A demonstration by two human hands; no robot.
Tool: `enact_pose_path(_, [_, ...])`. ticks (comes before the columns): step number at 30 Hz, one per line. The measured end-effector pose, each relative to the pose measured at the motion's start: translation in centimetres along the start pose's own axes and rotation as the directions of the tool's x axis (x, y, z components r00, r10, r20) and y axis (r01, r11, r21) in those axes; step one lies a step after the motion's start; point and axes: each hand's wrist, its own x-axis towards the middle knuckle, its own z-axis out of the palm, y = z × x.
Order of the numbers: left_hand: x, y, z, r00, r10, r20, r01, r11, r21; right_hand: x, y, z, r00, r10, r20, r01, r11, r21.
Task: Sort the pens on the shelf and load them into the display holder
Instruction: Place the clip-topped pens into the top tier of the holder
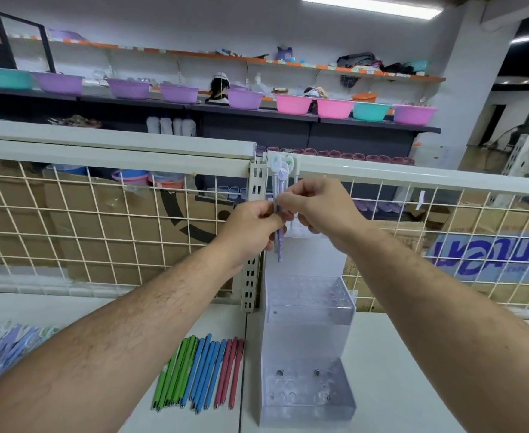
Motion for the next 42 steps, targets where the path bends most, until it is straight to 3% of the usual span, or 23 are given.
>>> enact_pose_path(4, [-0.5,0.1,0.6,1.000,0.018,-0.003,-0.018,0.997,0.075,-0.6,0.2,0.0,0.997,0.002,-0.072,-0.003,1.000,-0.004])
enact_pose_path(9, [-1.2,-0.2,1.6,0.995,0.103,0.008,-0.103,0.967,0.235,-1.1,0.3,0.5,0.990,0.066,-0.122,-0.085,0.984,-0.159])
enact_pose_path(13, [-1.3,-0.6,1.9,0.996,0.086,-0.019,-0.075,0.944,0.321,-1.2,0.1,0.6,0.975,0.090,-0.201,-0.133,0.969,-0.210])
enact_pose_path(20, [-0.9,-1.4,1.5,0.995,0.064,-0.073,-0.037,0.944,0.327,-0.7,-0.4,-0.5,0.945,0.151,-0.291,-0.148,0.988,0.032])
enact_pose_path(24, [-0.5,-1.2,0.8,0.975,0.139,-0.176,-0.084,0.955,0.285,0.3,-0.6,-2.0,0.915,0.217,-0.340,-0.151,0.966,0.209])
enact_pose_path(26, [-0.1,-1.2,0.5,0.967,0.169,-0.190,-0.111,0.953,0.283,1.0,-0.3,-2.6,0.900,0.228,-0.371,-0.154,0.964,0.218])
enact_pose_path(32, [0.8,-1.9,0.1,0.974,0.141,-0.179,-0.096,0.967,0.238,3.3,0.4,-2.9,0.866,0.105,-0.488,-0.124,0.992,-0.007])
enact_pose_path(42, [1.1,-1.7,-0.4,0.984,0.075,-0.164,-0.042,0.981,0.192,5.9,0.8,-2.1,0.881,-0.039,-0.471,-0.114,0.950,-0.292])
